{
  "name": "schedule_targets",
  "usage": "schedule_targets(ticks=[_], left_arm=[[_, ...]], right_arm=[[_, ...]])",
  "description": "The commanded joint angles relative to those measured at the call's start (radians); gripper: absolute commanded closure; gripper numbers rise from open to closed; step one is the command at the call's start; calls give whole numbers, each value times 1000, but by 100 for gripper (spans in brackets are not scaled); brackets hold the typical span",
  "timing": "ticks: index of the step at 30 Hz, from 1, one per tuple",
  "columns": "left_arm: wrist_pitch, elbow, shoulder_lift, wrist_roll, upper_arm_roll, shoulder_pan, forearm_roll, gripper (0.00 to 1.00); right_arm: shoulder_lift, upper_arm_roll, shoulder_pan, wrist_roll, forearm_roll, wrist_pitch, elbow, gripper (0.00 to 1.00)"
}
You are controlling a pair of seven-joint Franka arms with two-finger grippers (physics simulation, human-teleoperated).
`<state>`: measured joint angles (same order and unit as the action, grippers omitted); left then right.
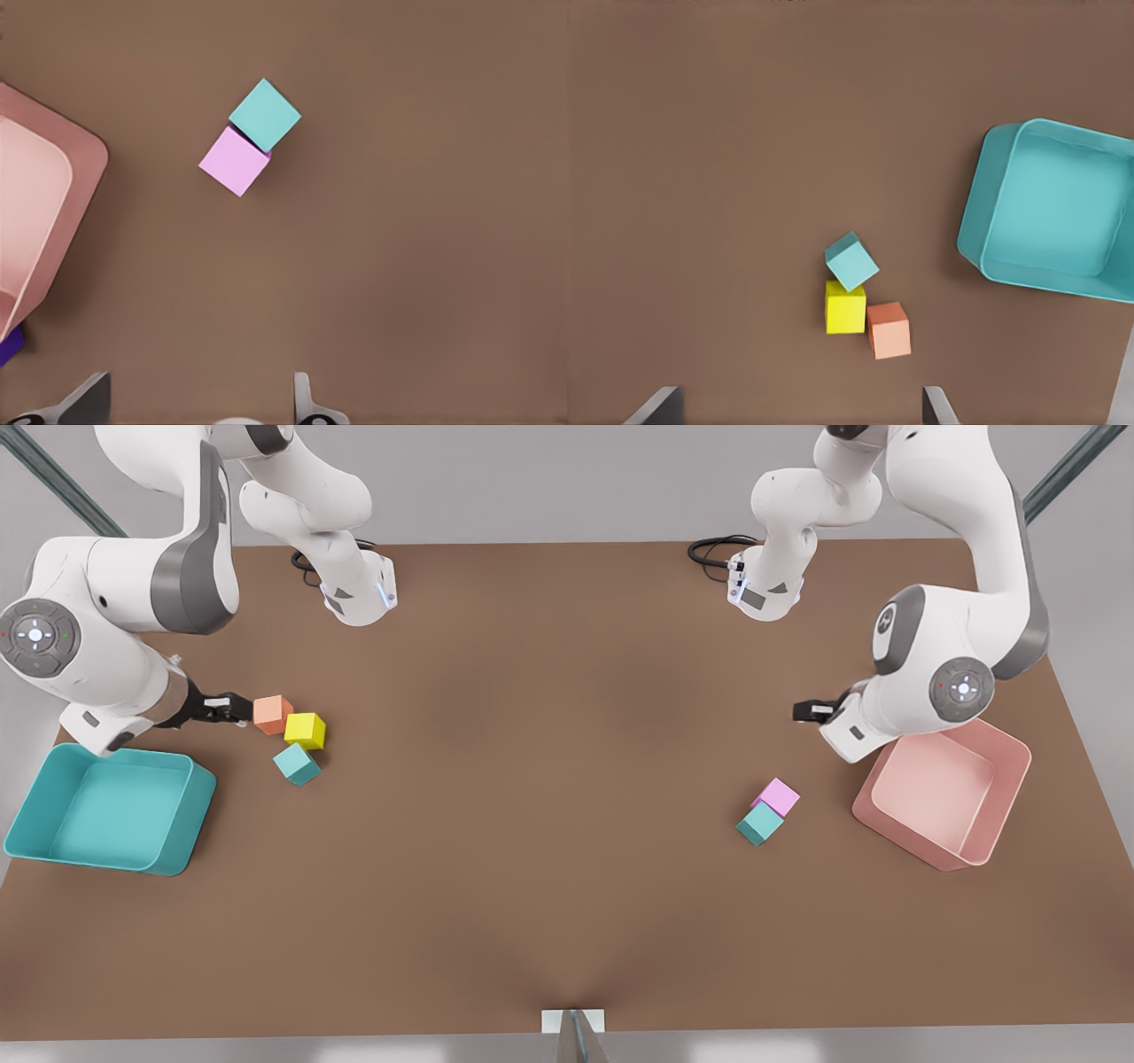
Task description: Stack the two blue cubes on top of each other
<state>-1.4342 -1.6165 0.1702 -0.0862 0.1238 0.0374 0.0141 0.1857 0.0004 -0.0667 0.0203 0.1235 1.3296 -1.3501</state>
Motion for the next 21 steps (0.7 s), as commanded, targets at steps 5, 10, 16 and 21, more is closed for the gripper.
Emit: schedule_targets(ticks=[5, 10, 16, 21], left_arm=[[14, 1, 0, -20, 0, 1, 0, 0], [14, 1, 8, -20, 0, -1, 0, 0], [29, 1, 15, -20, 0, -5, 0, 0], [31, 1, 17, -20, 0, -7, 0, 0]], right_arm=[[52, -2, -1, -43, -2, 8, -20, 0], [120, -2, 1, -98, -1, 19, -24, 0], [139, -3, 13, -192, -13, 33, -116, 0], [172, -10, 18, -186, 5, 27, -129, 0]])
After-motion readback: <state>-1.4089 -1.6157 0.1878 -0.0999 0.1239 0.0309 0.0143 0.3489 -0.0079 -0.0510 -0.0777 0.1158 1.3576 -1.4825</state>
